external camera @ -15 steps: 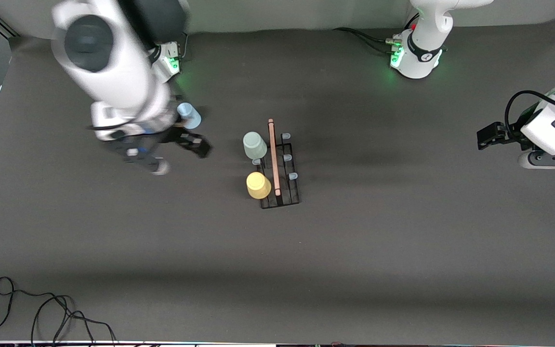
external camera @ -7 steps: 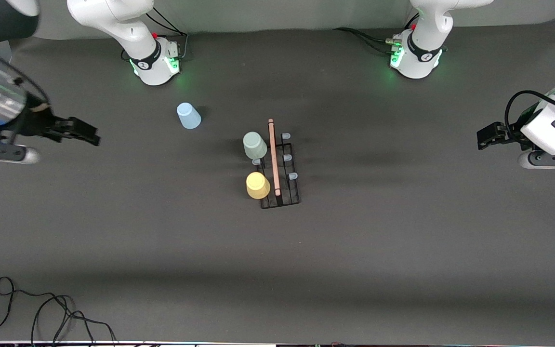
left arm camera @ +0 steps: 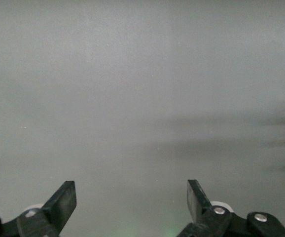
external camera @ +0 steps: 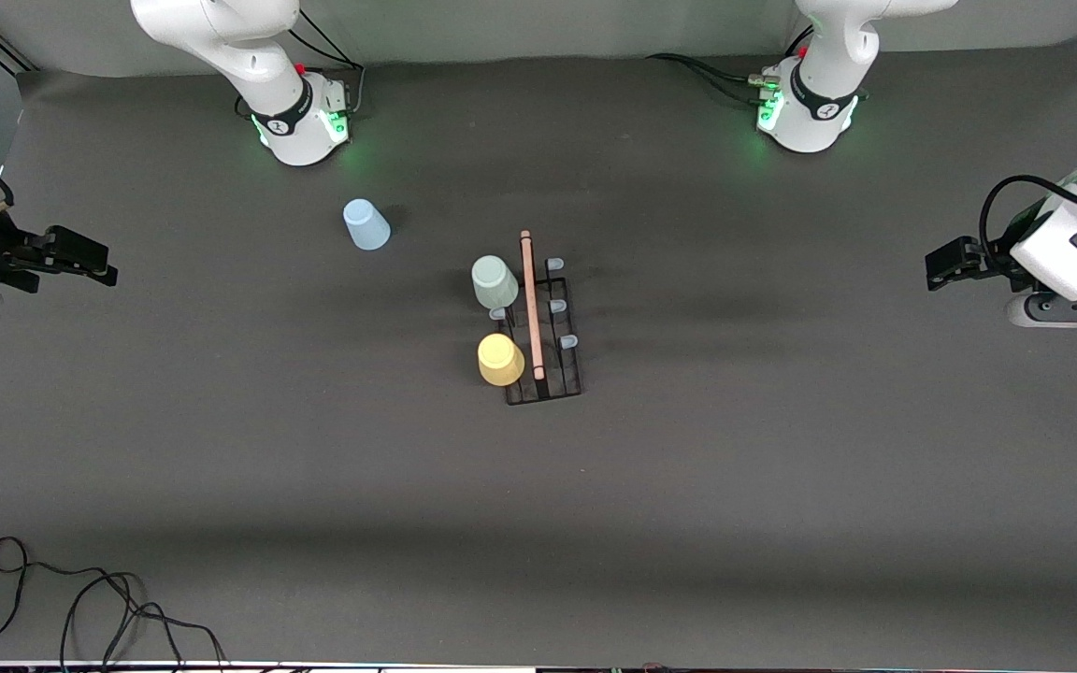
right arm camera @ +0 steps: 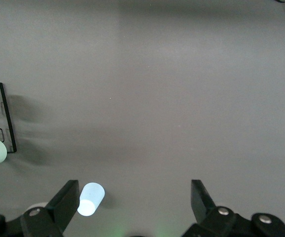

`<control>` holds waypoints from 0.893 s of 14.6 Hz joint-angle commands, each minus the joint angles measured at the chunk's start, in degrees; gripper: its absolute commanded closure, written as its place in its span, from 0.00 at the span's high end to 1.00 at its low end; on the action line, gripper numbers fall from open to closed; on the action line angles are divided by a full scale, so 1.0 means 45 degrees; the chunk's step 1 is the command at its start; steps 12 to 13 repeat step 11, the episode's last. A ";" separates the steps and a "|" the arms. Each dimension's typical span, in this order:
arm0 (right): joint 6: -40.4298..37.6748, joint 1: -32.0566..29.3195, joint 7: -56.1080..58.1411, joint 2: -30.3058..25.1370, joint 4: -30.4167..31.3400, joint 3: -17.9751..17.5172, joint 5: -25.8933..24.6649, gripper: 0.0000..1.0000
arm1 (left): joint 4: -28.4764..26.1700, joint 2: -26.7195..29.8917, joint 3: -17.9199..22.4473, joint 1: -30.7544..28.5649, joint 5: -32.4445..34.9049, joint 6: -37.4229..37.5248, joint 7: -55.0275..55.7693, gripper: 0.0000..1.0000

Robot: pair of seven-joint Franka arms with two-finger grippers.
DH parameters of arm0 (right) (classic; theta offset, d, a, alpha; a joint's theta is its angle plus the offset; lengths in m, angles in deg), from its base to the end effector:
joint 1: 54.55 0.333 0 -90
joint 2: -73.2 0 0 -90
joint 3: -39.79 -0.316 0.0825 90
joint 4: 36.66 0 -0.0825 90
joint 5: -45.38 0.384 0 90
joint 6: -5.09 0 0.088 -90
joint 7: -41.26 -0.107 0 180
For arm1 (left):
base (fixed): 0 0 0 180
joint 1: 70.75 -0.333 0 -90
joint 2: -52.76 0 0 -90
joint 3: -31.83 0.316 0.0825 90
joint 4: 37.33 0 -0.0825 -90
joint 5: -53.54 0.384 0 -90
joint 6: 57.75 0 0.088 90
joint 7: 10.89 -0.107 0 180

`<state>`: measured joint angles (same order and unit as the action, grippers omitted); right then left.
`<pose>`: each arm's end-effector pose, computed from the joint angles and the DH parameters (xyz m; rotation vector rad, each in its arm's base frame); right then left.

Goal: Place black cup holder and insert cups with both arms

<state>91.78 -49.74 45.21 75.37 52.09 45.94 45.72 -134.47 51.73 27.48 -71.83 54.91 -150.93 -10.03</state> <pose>0.5594 -0.0113 0.6089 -3.1334 -0.0715 0.1151 0.5576 -0.0291 0.5604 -3.1124 0.0692 0.1342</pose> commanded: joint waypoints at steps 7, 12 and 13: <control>0.0169 0.0084 0.0294 -0.0228 0.0141 0.0038 -0.0136 1.00 | 0.0044 0.0033 0.0009 0.0046 0.0143 0.0142 -0.0172 1.00; 0.0169 0.0084 0.0176 -0.0150 0.0102 0.0019 -0.0116 1.00 | 0.0044 0.0033 0.0009 0.0027 0.0143 0.0161 -0.0172 1.00; 0.0169 0.0084 0.0176 -0.0150 0.0102 0.0019 -0.0116 1.00 | 0.0044 0.0033 0.0009 0.0027 0.0143 0.0161 -0.0172 1.00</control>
